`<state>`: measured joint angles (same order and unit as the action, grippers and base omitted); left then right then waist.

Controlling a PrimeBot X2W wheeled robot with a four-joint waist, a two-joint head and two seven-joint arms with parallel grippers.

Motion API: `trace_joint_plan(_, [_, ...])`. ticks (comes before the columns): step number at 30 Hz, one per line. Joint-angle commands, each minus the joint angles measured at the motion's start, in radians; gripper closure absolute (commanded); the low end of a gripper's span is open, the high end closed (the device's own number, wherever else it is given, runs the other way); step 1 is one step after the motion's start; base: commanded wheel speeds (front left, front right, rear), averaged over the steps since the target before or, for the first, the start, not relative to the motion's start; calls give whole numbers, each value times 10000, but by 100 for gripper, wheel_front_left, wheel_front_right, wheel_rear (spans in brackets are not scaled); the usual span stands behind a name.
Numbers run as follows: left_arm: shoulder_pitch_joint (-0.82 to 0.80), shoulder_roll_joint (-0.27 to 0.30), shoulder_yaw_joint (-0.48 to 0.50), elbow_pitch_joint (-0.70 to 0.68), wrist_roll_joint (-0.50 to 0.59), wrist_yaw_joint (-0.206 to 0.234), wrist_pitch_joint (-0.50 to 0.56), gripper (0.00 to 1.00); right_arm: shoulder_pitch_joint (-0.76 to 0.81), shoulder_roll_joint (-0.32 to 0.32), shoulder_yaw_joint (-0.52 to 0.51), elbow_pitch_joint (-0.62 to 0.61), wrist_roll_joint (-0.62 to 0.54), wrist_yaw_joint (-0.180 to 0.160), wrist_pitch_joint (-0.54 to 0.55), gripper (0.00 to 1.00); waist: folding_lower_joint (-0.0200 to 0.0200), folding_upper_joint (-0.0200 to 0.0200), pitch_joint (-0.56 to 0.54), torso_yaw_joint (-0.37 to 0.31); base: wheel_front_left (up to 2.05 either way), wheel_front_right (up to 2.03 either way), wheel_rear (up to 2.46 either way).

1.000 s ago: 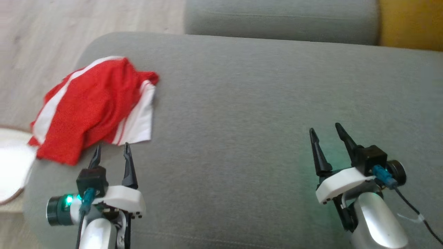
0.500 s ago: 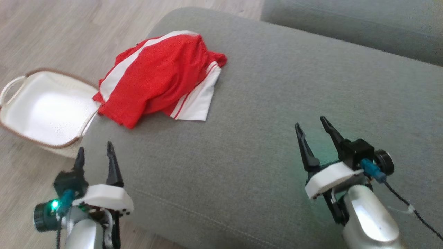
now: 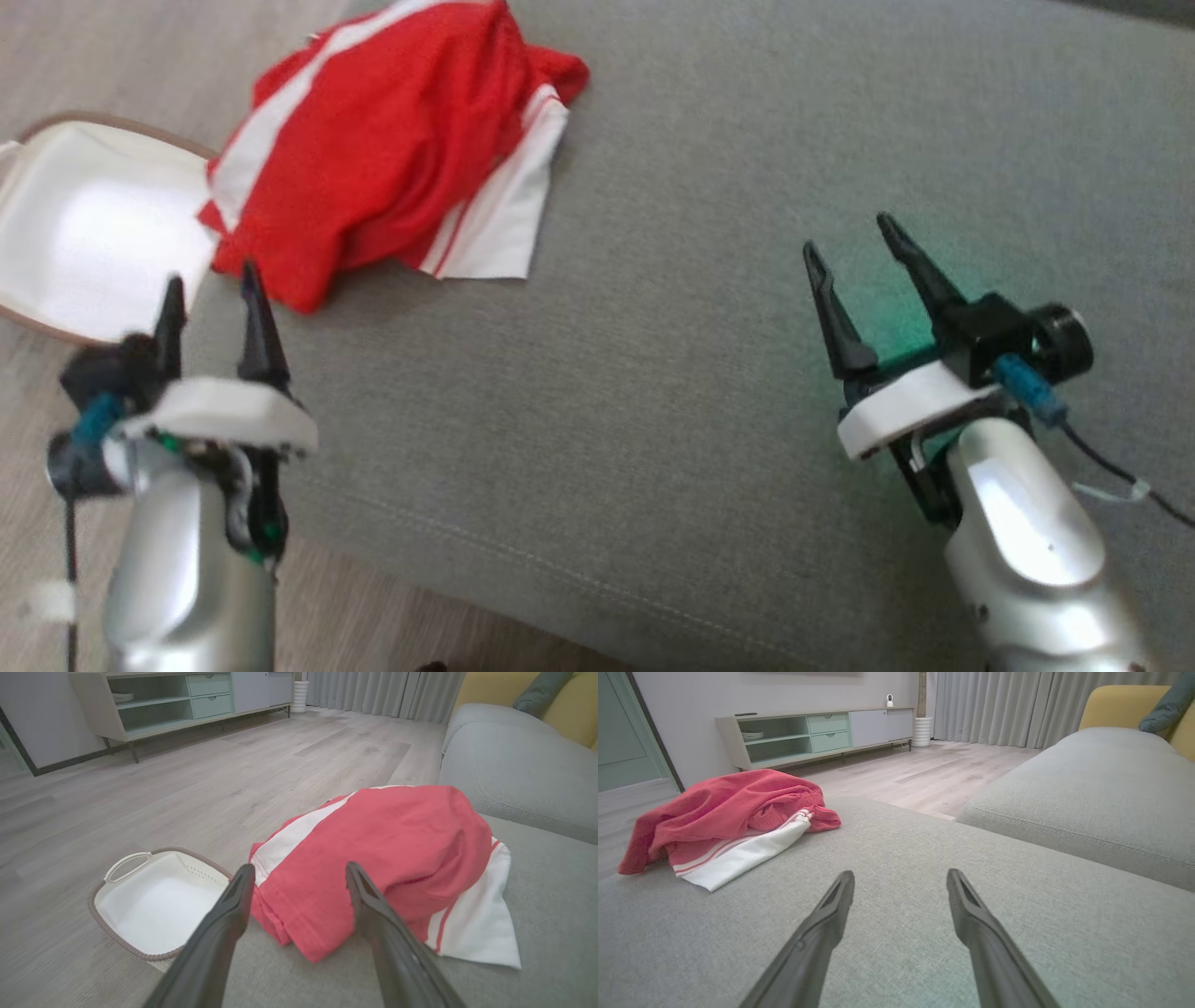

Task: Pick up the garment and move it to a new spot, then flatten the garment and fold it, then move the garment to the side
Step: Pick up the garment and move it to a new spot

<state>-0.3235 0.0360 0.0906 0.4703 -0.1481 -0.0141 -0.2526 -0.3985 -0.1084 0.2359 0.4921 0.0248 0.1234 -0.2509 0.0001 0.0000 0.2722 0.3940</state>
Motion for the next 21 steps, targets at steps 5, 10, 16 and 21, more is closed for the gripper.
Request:
trace_joint_plan(5, [-1475,719,682,741,216,-394,-92,0,-416,-173,432,-705,-18,73,-109,0,-1,0,819,-698,0,0,0])
trace_joint_plan(10, [-2659,1220,891,1946,290,-559,-92,0,-548,-390,482,-1095,21,73,-109,0,-1,0,1259,-1044,0,0,0])
trace_joint_plan(16, [-3838,1655,984,3612,294,-622,-92,0,-690,-523,559,-1429,54,73,-109,0,-1,0,1682,-1430,0,0,0])
trace_joint_plan(21, [-4685,1930,978,5303,190,-692,-67,0,-693,-664,467,-1499,76,73,-109,0,-1,0,1941,-1600,0,0,0])
